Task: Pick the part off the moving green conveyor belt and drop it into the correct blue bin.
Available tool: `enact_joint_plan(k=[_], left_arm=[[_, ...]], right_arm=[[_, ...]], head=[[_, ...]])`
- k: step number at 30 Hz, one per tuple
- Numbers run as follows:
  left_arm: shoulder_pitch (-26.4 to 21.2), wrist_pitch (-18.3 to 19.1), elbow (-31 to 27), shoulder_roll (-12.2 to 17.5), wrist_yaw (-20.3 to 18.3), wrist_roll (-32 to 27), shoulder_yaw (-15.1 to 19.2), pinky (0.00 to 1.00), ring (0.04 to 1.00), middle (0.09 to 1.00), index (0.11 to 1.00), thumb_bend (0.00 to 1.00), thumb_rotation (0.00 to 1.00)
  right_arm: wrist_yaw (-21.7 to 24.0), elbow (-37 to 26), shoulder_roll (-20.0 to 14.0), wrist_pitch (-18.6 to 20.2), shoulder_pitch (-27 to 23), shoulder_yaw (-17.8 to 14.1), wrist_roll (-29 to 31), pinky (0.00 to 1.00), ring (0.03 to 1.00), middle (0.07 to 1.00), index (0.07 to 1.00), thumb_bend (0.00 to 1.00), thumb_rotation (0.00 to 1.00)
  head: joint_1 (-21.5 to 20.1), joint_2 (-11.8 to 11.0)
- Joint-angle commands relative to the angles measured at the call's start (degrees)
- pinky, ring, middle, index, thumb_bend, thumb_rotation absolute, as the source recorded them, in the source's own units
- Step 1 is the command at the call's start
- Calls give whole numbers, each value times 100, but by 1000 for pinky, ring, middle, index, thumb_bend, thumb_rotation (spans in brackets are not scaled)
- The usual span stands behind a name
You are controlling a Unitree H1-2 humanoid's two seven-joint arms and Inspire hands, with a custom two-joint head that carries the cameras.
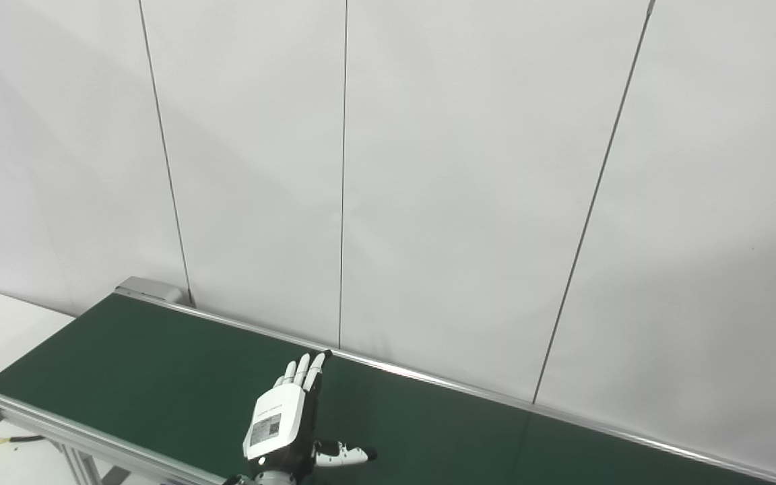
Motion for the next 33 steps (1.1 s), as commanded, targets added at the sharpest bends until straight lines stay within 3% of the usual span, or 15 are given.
enact_joint_plan(k=[1, 4, 10, 12, 18, 22, 33], left_arm=[[-213, 122, -112, 75, 92, 109, -28, 1000, 1000, 997, 949, 812, 317], [-208, 248, -105, 103, 39, 73, -28, 1000, 1000, 999, 951, 810, 313], [-249, 345, -5, 221, -17, -41, 26, 1000, 1000, 1000, 956, 809, 305], [-278, 375, 33, 267, -48, -49, 28, 1000, 1000, 1000, 956, 814, 308], [-331, 581, 16, 337, -288, -88, 22, 1000, 1000, 1000, 960, 830, 314], [-360, 587, 110, 376, -309, -133, 24, 1000, 1000, 1000, 958, 840, 304], [-456, 776, 135, 399, -535, -168, -23, 1000, 1000, 1000, 960, 835, 297]], right_arm=[[-33, -239, 17, -182, -27, -12, -16, 1000, 979, 986, 1000, 790, 51], [-35, -274, 15, -201, -5, -12, -27, 1000, 983, 984, 1000, 791, 63], [-52, -468, 23, -132, 41, -1, -121, 971, 968, 979, 1000, 804, 103], [-26, -521, 25, -136, 46, -8, -96, 975, 967, 978, 1000, 805, 103], [-16, -804, 65, 5, 116, -16, -128, 976, 968, 975, 1000, 823, 162], [26, -954, 58, 139, 136, -7, -184, 977, 967, 975, 1000, 825, 209], [94, -1417, 51, 441, 246, -17, -226, 955, 954, 960, 1000, 820, 176]], head=[[-56, 88], [-109, 175], [-288, 603], [-308, 859], [-367, 1237], [-370, 1333], [-362, 1499]])
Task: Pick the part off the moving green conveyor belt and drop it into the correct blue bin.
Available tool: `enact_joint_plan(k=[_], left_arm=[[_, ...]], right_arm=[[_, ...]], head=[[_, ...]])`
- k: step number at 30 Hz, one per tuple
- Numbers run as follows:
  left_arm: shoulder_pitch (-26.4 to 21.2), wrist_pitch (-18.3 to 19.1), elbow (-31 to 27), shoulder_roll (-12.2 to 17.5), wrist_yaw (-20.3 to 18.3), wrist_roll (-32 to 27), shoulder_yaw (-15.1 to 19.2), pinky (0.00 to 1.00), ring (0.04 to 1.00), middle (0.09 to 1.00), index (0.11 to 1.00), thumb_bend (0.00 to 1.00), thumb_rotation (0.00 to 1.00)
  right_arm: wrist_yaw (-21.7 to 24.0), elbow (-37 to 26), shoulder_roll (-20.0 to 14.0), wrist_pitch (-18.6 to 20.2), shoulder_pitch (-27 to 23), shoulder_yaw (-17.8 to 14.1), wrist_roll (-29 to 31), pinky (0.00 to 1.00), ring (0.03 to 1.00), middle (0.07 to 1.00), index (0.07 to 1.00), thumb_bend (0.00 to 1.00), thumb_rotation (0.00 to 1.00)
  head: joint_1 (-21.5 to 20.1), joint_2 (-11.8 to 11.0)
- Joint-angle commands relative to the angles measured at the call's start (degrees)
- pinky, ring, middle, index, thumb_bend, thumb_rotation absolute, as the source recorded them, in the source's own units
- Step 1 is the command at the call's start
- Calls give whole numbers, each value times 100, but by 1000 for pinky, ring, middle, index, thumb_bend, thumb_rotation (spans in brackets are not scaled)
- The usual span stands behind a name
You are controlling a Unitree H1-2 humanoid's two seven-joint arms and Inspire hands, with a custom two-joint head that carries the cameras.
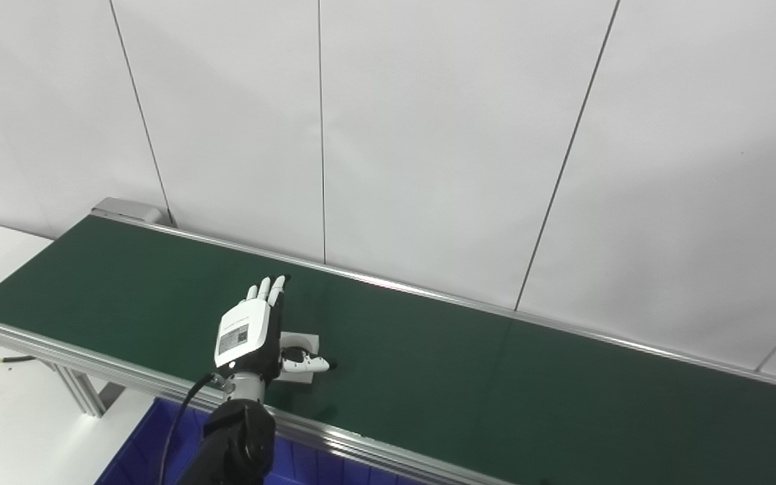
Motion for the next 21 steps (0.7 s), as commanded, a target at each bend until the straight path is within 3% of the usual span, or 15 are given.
enact_joint_plan(k=[1, 21], left_arm=[[-258, 119, -95, 33, -20, -10, -47, 1000, 1000, 1000, 960, 833, 295], [-666, 205, 545, -200, -178, 34, -609, 1000, 1000, 1000, 951, 823, 241]], right_arm=[[27, -252, 10, 45, 15, -16, 6, 952, 954, 958, 1000, 818, 166], [21, -398, 30, 71, 82, -66, 125, 926, 934, 935, 979, 842, 155]], head=[[10, 11], [-88, 74]])
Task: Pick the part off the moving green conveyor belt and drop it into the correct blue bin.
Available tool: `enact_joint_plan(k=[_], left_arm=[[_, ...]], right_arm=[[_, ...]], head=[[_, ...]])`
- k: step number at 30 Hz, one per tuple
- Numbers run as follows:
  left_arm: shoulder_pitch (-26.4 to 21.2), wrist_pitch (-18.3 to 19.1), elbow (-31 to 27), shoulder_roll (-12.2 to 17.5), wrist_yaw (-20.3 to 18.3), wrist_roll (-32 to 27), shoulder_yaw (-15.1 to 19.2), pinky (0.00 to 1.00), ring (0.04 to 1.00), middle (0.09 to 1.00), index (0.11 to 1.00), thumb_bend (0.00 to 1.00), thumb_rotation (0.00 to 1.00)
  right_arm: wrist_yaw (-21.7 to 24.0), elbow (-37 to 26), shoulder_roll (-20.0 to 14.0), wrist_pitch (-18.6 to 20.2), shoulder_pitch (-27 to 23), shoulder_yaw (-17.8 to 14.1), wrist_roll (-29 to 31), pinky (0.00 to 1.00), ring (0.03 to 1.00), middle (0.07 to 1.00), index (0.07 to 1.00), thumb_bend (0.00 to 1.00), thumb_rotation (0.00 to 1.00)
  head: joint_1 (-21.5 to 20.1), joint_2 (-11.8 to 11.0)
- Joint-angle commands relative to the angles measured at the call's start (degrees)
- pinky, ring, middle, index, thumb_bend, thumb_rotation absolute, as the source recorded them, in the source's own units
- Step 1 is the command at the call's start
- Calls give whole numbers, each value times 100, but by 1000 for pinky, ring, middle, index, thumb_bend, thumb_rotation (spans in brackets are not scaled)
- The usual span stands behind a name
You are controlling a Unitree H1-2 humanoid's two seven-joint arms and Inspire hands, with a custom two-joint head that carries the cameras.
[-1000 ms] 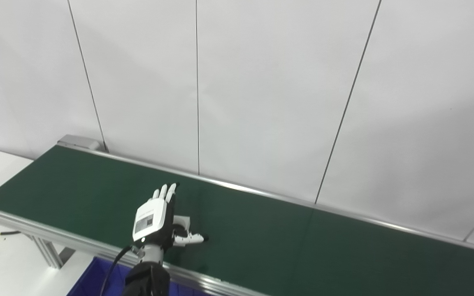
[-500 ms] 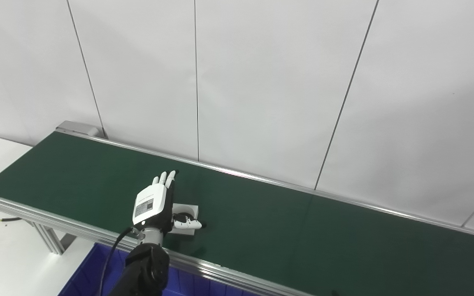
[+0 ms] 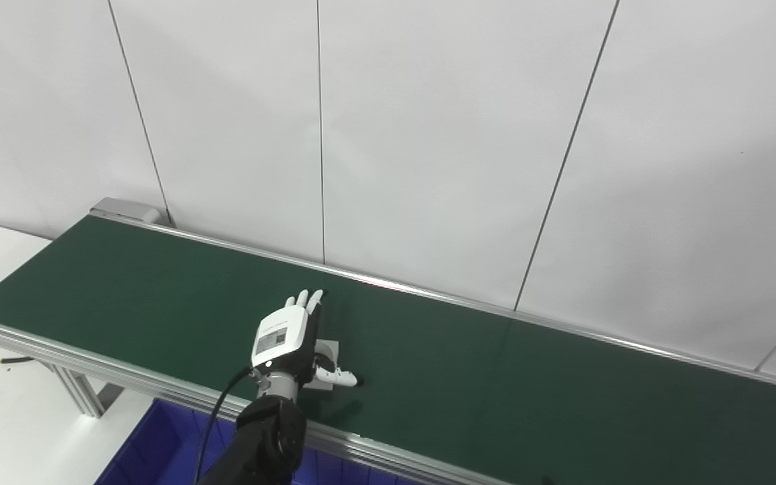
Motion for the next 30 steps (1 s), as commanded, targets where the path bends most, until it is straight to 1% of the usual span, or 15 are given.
enact_joint_plan(k=[1, 4, 7, 8, 10, 11, 13, 17, 20, 22, 24, 25, 27, 28, 30], left_arm=[[-267, 30, -49, -2, 120, 45, -61, 1000, 1000, 1000, 951, 821, 242], [-313, 35, 27, 5, 111, 109, -175, 968, 1000, 1000, 948, 806, 220], [-354, 227, 29, 37, -26, 217, -325, 870, 977, 1000, 940, 771, 167], [-362, 294, 11, 42, -95, 216, -356, 823, 948, 985, 919, 758, 104], [-362, 484, -113, 80, -398, 180, -417, 748, 899, 951, 885, 741, 29], [-351, 586, -192, 98, -558, 208, -442, 730, 888, 942, 877, 737, 14], [-328, 693, -281, 88, -880, 413, -412, 665, 853, 909, 831, 732, 2], [-292, 715, -352, 29, -1511, 886, -269, 593, 854, 897, 782, 698, 0], [-257, 715, -438, 35, -2008, 1310, -241, 569, 839, 886, 756, 667, 0], [-237, 715, -512, 54, -2305, 1489, -233, 523, 803, 884, 757, 674, 0], [-228, 715, -545, 50, -2467, 1574, -195, 485, 698, 799, 697, 628, 0], [-241, 714, -539, 56, -2550, 1569, -168, 463, 641, 742, 619, 577, 14], [-268, 715, -528, 52, -2710, 1570, -97, 461, 597, 693, 534, 530, 37], [-276, 715, -523, 25, -2767, 1590, -37, 450, 572, 678, 514, 519, 43], [-282, 715, -530, -27, -2866, 1669, 52, 323, 422, 509, 510, 516, 8]], right_arm=[[-9, -203, 38, -43, 23, -30, 75, 929, 936, 937, 980, 841, 150], [0, -242, 47, 30, 39, -31, 53, 922, 935, 938, 981, 844, 165], [15, -270, 50, 53, 51, -38, 81, 918, 936, 939, 984, 847, 176], [21, -273, 52, 52, 53, -40, 102, 922, 938, 940, 984, 846, 173], [23, -257, 51, 31, 46, -46, 123, 925, 939, 939, 983, 845, 175], [22, -265, 57, 30, 46, -50, 131, 925, 939, 939, 983, 845, 176], [6, -283, 69, 34, 50, -56, 120, 920, 937, 938, 983, 846, 186], [41, -278, 64, 9, 39, -81, 215, 923, 940, 941, 987, 844, 191], [60, -280, 54, 29, 27, -89, 251, 926, 942, 944, 989, 846, 201], [68, -265, 47, 34, 22, -99, 273, 925, 943, 945, 989, 844, 200], [75, -243, 43, 22, 14, -111, 276, 920, 940, 945, 990, 845, 198], [60, -230, 43, -12, 10, -115, 256, 916, 937, 943, 988, 846, 197], [55, -219, 42, -44, 3, -122, 257, 916, 935, 942, 987, 844, 194], [61, -222, 39, -26, 1, -125, 252, 917, 936, 943, 988, 844, 194], [60, -233, 36, 6, -1, -129, 217, 912, 933, 945, 987, 841, 201]], head=[[4, 1], [12, 30], [36, 61], [38, 63], [44, 74], [59, 86], [65, 99], [87, 110], [109, 111], [113, 112], [113, 111], [123, 121], [134, 110], [134, 110], [139, 109]])
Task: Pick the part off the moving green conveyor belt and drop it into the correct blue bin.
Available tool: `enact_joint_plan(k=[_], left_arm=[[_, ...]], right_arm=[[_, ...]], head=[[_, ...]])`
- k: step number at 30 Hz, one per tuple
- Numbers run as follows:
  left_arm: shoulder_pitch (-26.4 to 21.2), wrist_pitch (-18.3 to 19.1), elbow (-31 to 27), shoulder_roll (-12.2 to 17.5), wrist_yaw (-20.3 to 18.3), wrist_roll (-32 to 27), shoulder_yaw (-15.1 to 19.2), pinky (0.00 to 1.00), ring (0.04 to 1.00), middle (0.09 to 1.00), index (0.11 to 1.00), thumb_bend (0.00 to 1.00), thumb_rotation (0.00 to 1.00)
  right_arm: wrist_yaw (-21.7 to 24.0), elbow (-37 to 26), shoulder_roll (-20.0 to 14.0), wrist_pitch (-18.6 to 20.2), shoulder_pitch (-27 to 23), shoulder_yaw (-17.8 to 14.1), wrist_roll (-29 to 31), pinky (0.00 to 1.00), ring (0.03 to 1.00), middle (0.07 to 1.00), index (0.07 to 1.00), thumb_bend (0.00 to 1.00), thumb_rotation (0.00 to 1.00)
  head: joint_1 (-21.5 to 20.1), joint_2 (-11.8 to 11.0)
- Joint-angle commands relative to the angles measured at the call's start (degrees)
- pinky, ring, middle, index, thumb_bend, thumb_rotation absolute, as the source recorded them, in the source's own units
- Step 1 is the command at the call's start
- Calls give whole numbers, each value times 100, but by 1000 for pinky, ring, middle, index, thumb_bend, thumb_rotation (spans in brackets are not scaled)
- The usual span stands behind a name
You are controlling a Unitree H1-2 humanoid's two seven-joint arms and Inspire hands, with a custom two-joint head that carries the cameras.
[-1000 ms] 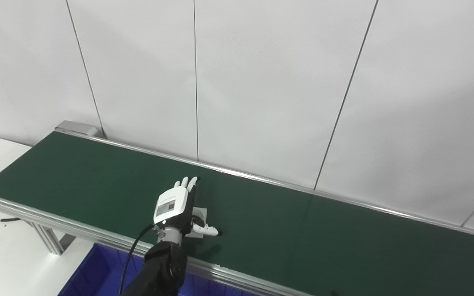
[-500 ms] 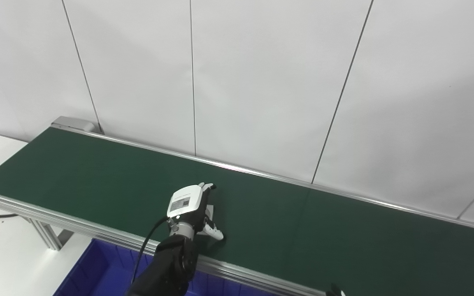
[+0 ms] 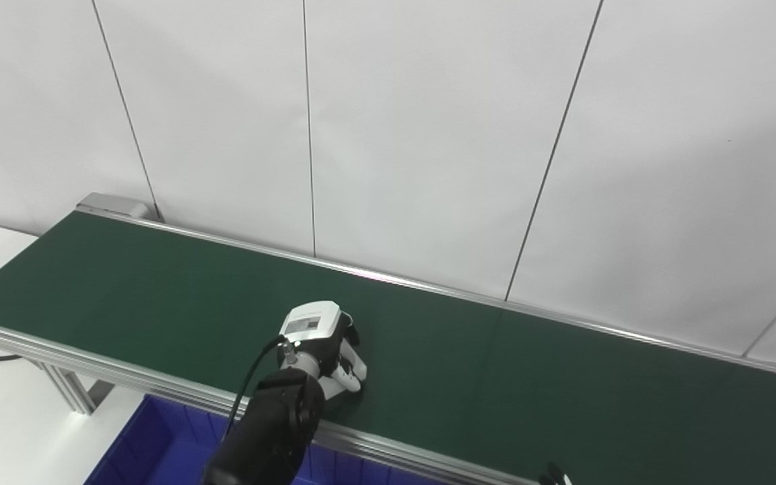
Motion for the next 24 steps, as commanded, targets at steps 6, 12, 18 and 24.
enact_joint_plan(k=[6, 12, 18, 24], left_arm=[[27, 114, -8, -82, -104, 74, 235, 225, 316, 481, 497, 518, 0], [96, 76, -85, -52, 379, -318, 215, 322, 430, 457, 504, 517, 0], [172, -195, -406, 27, 948, -862, 273, 281, 372, 414, 513, 514, 0], [311, -165, -1292, 41, 1069, -1274, 407, 252, 327, 456, 482, 519, 0]], right_arm=[[-33, -94, 37, -46, -71, -31, -22, 910, 931, 941, 983, 841, 197], [-33, -40, 28, -76, -76, -37, -19, 912, 932, 942, 985, 840, 210], [-48, 16, 13, -90, -112, -22, -98, 893, 926, 940, 984, 842, 227], [-60, 67, 70, -80, -134, -25, -61, 905, 929, 937, 982, 848, 222]], head=[[-31, -43], [-15, -62], [-53, -65], [-146, -53]])
